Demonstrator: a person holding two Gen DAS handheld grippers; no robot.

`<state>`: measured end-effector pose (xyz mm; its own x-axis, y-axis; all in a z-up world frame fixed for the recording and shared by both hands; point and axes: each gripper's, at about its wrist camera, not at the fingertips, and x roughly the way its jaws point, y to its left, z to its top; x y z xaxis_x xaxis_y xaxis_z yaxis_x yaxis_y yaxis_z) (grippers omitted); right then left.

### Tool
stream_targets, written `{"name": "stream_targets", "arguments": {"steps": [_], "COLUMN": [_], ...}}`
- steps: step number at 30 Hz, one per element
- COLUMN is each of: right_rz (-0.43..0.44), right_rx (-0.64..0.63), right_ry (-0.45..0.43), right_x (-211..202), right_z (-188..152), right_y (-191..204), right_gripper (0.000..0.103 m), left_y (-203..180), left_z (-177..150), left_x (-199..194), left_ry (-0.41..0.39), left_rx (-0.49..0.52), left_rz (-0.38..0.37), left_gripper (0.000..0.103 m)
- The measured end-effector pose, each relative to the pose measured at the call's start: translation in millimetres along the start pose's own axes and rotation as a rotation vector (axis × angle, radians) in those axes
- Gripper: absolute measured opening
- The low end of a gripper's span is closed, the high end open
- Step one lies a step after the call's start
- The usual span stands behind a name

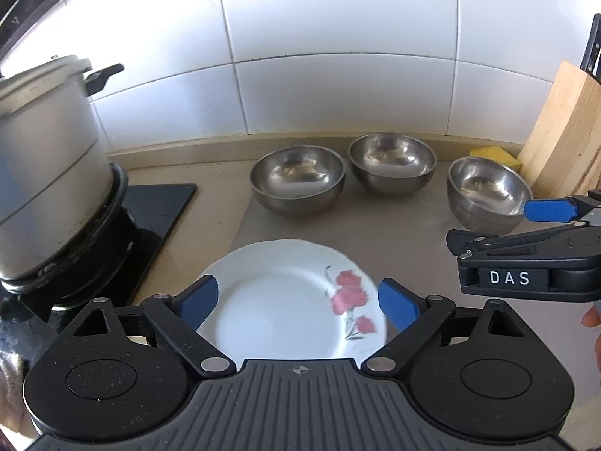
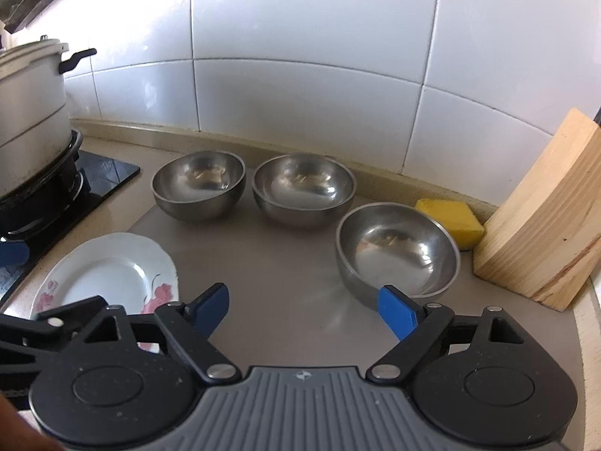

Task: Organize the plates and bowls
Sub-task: 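Open both grippers and move them toward the steel bowls by the wall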

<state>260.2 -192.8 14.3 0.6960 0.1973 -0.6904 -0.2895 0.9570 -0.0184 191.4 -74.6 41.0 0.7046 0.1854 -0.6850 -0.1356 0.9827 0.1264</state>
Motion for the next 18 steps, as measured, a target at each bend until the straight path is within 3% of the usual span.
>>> {"name": "stream_targets", "arguments": {"steps": [18], "right_rz": [-0.021], "right_rx": [0.039], "right_ry": [-0.011], "right_x": [-7], "right_z": [9], "right_y": [-36], "right_gripper": [0.066], "left_y": [-23], "left_z": [31], "left_x": [11], "left_ry": [-0.012], "left_rx": [0.053], "left_rz": [-0.006], "left_gripper": [0.09]}}
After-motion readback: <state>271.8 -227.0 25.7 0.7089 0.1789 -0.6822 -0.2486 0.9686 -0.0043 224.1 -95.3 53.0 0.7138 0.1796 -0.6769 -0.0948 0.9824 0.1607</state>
